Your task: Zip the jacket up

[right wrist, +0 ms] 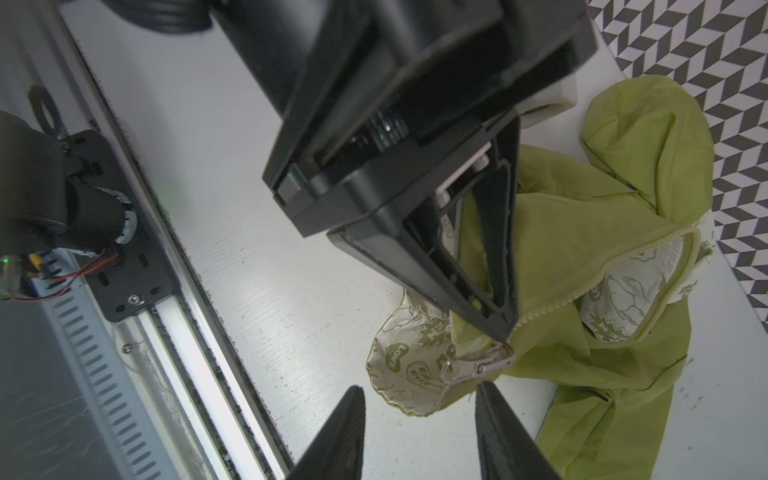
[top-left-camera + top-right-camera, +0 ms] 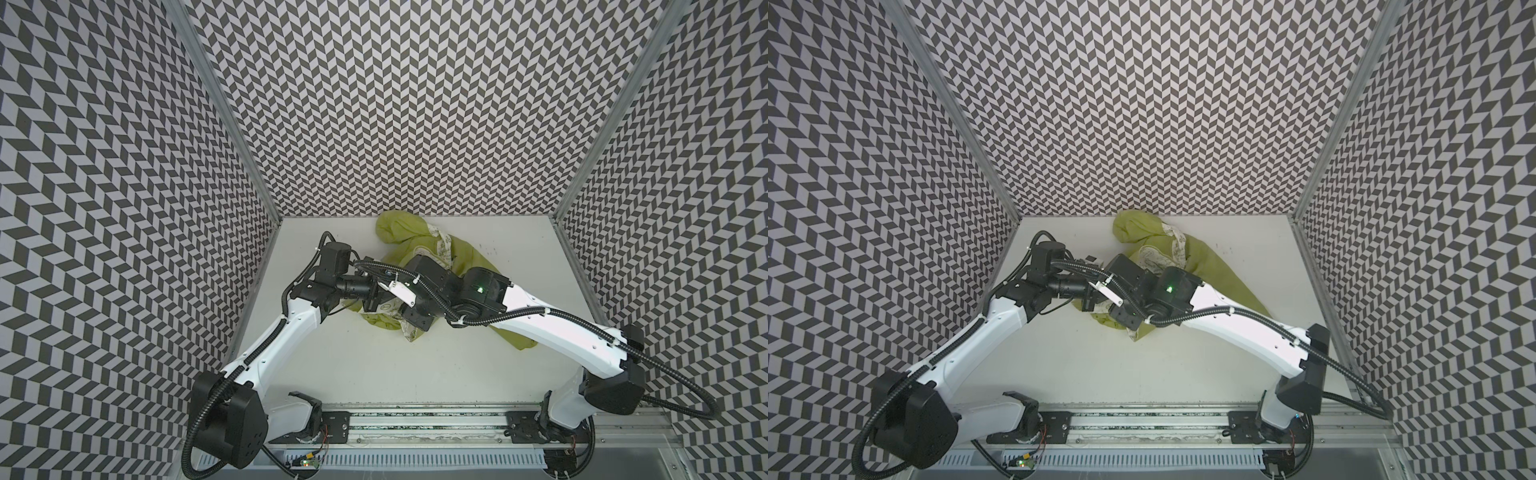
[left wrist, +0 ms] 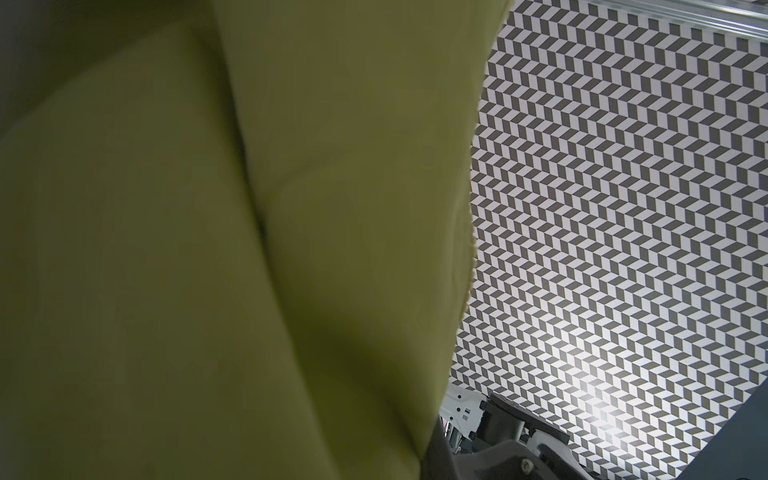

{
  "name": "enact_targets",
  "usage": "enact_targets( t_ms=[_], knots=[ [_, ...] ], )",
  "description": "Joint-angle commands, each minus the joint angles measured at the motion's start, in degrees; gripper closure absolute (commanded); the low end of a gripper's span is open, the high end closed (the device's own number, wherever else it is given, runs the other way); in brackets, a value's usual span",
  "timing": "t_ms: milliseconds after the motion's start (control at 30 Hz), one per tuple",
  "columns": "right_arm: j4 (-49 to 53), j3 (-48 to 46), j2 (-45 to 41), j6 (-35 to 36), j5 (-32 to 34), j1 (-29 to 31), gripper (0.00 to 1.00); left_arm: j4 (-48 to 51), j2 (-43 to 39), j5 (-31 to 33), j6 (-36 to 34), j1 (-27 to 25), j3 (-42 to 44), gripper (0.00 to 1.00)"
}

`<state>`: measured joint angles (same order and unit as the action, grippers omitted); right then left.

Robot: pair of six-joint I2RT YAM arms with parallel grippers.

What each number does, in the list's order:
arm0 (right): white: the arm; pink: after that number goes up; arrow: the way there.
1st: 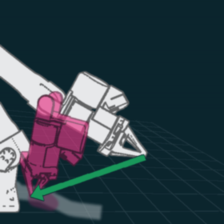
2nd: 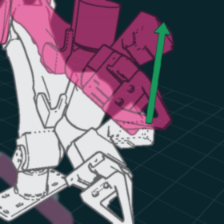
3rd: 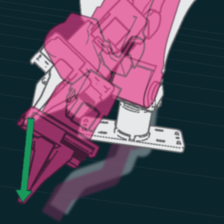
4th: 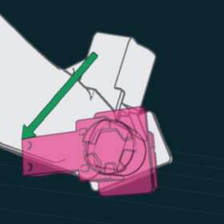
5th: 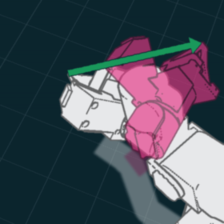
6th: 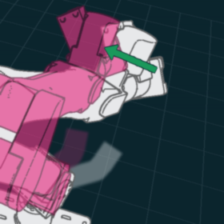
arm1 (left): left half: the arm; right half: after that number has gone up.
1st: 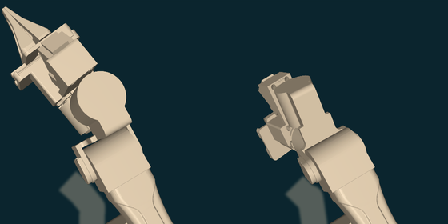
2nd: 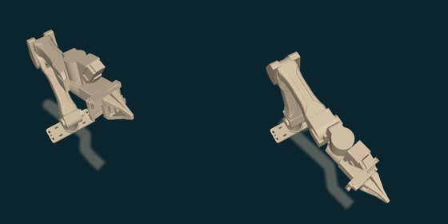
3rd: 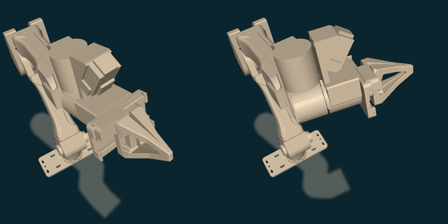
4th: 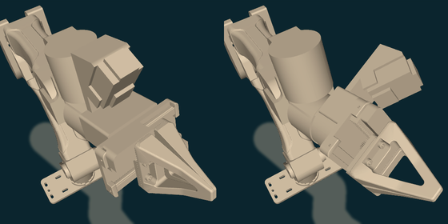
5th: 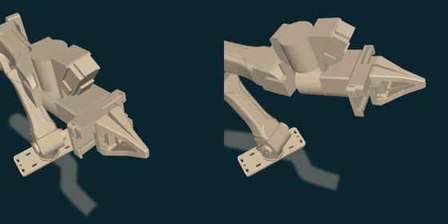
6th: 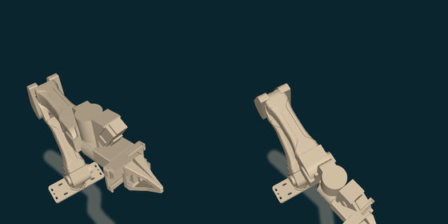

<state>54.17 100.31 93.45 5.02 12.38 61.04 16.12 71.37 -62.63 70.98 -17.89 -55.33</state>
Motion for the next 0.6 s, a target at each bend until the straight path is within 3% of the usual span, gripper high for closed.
enact_targets(
  t_ms=[0, 567],
  knots=[
    [-3.1, -0.6, 0.2, 1.3, 4.7, 0.5, 0.6, -0.7, -1.0, -1.7, -0.1, 0.3, -2.1, 1.0],
    [-6.2, -4.0, -0.2, 0.5, 7.9, 0.8, 0.61, -0.8, -0.8, -2.8, -0.2, 0.3, -2.9, 1.0]
  ],
)
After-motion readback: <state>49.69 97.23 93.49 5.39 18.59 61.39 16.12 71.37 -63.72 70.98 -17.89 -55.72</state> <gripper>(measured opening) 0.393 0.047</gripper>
